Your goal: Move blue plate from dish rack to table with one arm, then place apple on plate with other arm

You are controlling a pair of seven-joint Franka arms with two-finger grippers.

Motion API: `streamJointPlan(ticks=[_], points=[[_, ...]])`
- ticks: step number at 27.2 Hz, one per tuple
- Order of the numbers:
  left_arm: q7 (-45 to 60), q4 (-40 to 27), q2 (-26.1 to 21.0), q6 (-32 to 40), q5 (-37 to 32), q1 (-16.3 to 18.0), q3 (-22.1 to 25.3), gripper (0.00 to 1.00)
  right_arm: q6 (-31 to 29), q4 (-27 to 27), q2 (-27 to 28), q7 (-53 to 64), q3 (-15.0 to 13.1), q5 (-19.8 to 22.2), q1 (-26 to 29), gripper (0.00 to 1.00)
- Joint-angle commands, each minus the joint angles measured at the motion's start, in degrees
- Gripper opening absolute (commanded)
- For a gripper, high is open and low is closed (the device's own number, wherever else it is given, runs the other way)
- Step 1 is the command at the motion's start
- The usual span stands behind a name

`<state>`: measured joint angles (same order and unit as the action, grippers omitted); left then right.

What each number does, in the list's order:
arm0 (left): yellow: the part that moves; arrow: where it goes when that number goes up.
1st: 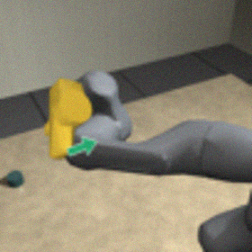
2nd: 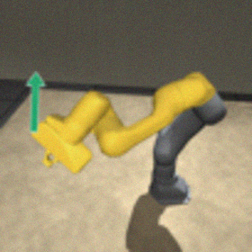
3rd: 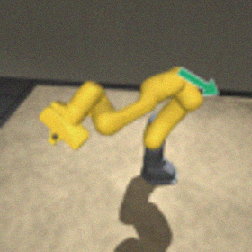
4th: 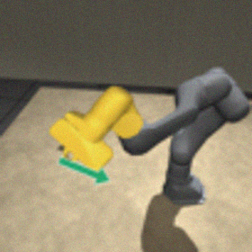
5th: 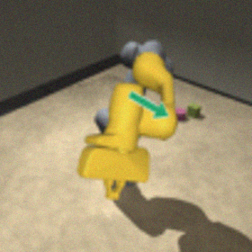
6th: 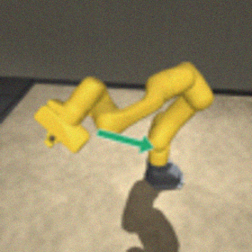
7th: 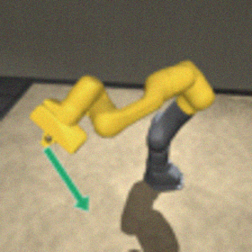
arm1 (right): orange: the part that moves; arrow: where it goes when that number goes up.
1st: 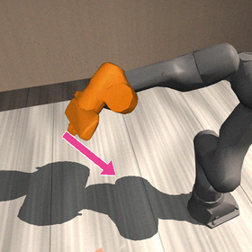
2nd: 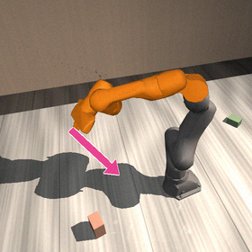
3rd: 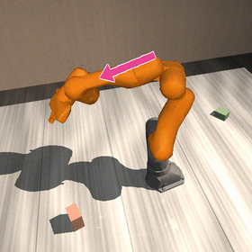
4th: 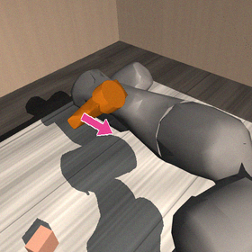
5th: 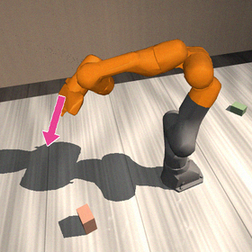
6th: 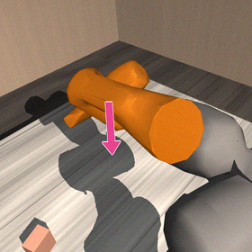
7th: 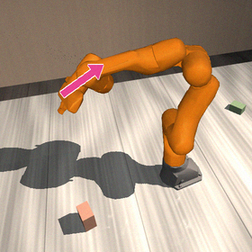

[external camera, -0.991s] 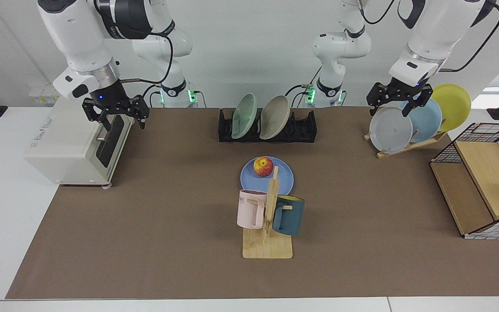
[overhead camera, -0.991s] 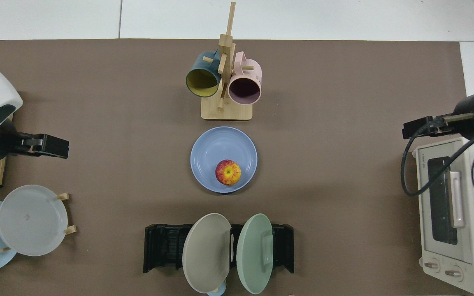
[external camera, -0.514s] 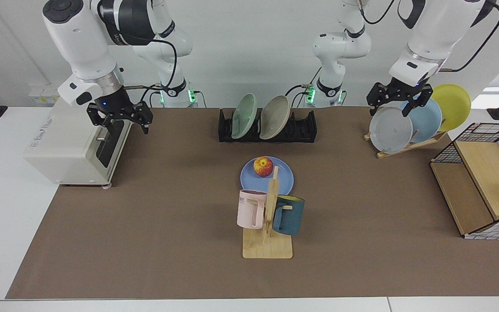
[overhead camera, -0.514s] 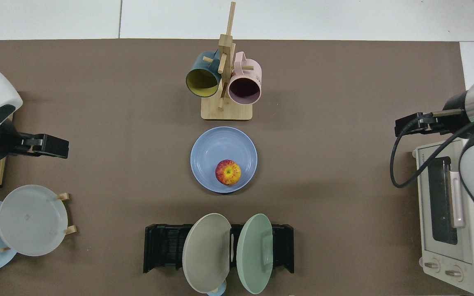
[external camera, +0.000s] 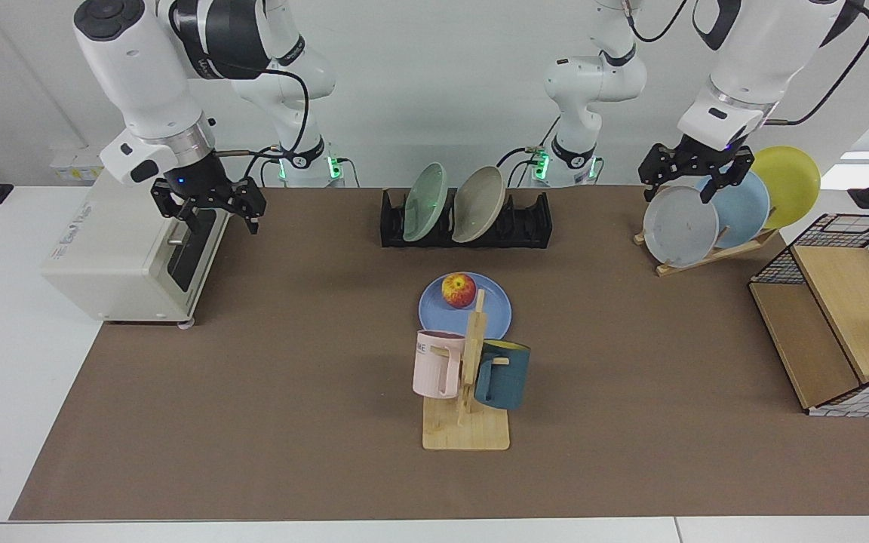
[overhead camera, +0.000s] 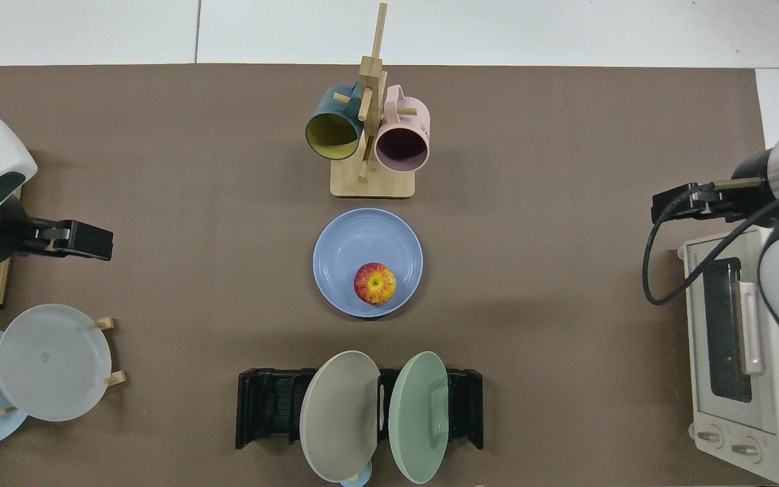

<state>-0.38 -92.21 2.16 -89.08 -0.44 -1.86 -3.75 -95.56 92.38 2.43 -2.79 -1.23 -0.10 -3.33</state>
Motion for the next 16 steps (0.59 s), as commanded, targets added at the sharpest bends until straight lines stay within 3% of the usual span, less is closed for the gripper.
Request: streamJointPlan(ticks=[1, 7, 16], points=[[-0.33, 0.19, 0.47, 0.92, 0.80, 0.62, -0.12, 1.00, 0.19, -0.10, -0.32, 0.07, 0.27, -0.43, 0.87, 1.00], [-0.33, 0.19, 0.47, 0.92, 0.80, 0.63, -0.12, 1.00, 0.90, 0.16, -0.75, 0.15, -1.67, -0.43, -0.71, 1.00], [-0.33, 0.19, 0.47, 0.92, 0.80, 0.63, -0.12, 1.00, 1.86, 2.18, -2.86, 1.56, -1.67, -0.25, -0.62, 1.00]])
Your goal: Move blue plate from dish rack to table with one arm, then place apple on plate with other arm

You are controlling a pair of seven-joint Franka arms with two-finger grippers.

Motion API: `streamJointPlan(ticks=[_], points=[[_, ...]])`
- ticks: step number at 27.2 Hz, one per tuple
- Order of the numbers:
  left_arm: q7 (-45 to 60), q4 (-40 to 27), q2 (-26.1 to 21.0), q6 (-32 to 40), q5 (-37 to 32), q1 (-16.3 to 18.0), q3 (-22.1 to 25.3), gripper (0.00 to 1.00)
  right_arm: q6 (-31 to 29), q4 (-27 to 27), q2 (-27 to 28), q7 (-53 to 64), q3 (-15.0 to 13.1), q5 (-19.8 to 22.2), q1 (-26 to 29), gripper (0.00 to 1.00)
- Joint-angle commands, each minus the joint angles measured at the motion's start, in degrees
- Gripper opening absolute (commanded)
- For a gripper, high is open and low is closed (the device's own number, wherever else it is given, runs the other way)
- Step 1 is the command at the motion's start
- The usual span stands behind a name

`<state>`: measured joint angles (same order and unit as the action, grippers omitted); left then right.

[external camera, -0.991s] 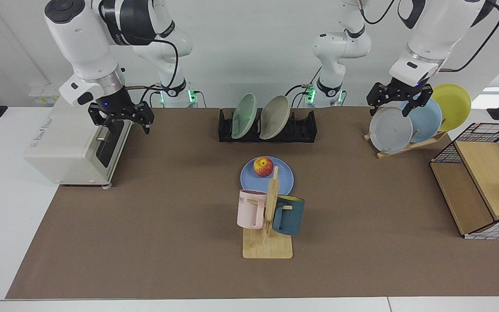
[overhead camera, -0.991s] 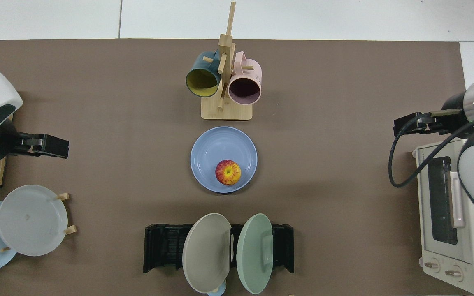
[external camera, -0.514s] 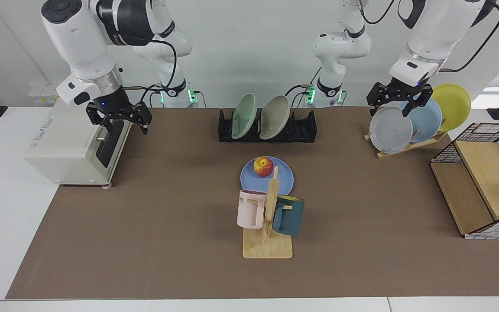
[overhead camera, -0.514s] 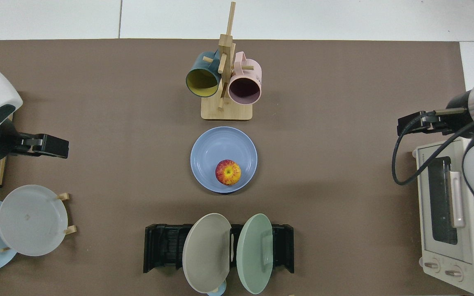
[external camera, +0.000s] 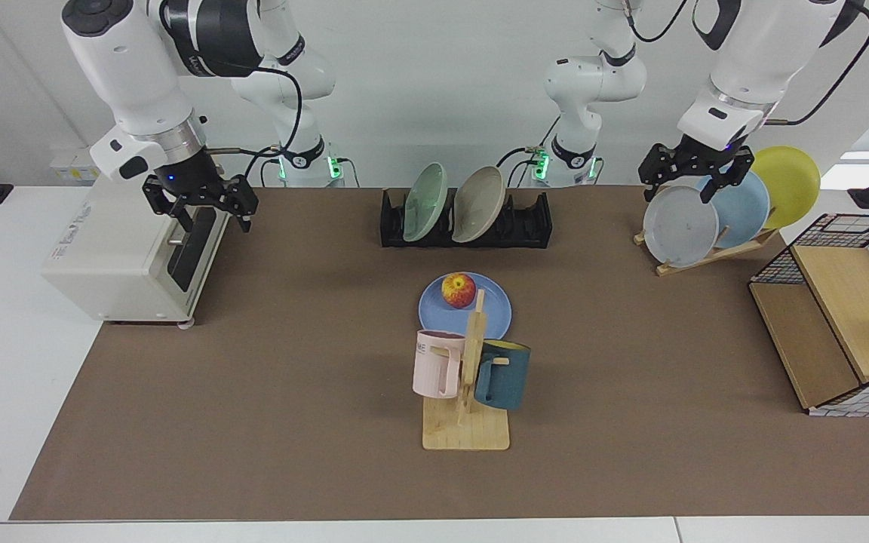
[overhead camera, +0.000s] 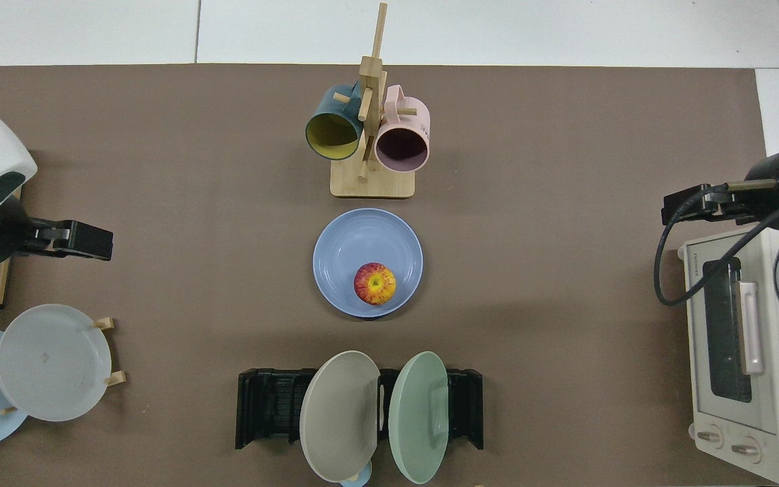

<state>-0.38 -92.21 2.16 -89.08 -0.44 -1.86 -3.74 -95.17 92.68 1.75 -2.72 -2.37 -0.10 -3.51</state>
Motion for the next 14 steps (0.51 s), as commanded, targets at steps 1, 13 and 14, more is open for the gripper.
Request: streamJointPlan(ticks=[1, 13, 14], points=[[-0.33, 0.19, 0.47, 0.92, 0.80, 0.63, -0.13, 1.00, 1.65, 2.15, -2.27, 2.44, -0.53, -0.25, -0.10, 1.00], [-0.33, 0.19, 0.47, 0.92, 0.80, 0.62, -0.13, 1.00, 2.35, 2.33, -2.71, 3.24, -0.53, -0.34, 1.05, 1.00], [-0.33, 0.28, 0.47, 0.92, 0.80, 0.54, -0.13, 1.00, 2.53, 2.51, -2.80, 3.33, -0.53, -0.34, 1.05, 1.00]])
